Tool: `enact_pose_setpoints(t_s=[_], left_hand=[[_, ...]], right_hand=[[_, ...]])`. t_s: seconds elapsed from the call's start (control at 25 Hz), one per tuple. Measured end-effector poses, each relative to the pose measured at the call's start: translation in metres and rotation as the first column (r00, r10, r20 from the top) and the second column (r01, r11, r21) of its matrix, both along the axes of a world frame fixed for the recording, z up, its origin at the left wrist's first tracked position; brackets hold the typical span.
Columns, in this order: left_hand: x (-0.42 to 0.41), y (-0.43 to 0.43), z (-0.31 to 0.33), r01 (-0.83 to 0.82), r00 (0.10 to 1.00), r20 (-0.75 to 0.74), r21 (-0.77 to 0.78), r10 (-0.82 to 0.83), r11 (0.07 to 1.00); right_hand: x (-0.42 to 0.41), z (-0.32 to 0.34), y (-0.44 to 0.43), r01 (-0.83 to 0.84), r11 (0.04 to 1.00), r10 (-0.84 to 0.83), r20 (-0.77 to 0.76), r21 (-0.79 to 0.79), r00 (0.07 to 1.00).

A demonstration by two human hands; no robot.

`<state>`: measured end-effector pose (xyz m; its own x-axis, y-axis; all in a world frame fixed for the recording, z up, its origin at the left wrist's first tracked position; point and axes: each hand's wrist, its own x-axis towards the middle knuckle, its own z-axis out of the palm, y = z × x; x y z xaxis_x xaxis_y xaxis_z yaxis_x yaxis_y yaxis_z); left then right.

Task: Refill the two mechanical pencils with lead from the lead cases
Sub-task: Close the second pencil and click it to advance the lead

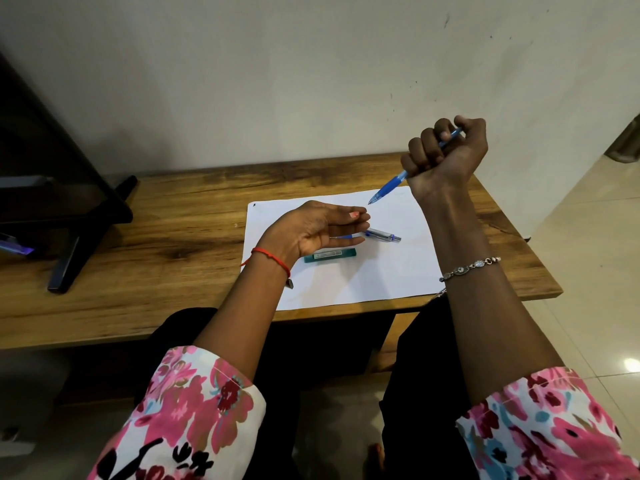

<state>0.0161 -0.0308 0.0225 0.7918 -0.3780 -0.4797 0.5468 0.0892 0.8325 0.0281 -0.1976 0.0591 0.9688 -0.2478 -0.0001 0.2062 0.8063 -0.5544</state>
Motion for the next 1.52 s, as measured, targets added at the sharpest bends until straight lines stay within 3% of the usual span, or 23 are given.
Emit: enact_pose_setpoints(t_s=[0.48, 1.12, 1.52], left_hand=[[0.0018, -0.0032, -0.0036, 0.019, 1.0, -0.021, 0.005, -0.019, 1.0], [0.001, -0.0058, -0.0044, 0.048, 0.996, -0.069, -0.024, -0.05, 0.999], [0.0008, -0.0062, -0.005, 0.061, 0.997, -0.047, -0.068, -0.064, 0.996]], right_hand=[[-0.0022, 0.0001, 0.0056, -0.02, 0.993, 0.019, -0.009, -0.119, 1.0], [-0.0028, 0.0036, 0.0056, 0.004, 0.988, -0.007, -0.021, -0.156, 1.0], [-0.0022, -0.0025, 0.0053, -0.062, 0.978, 0.065, 0.009, -0.198, 0.998]])
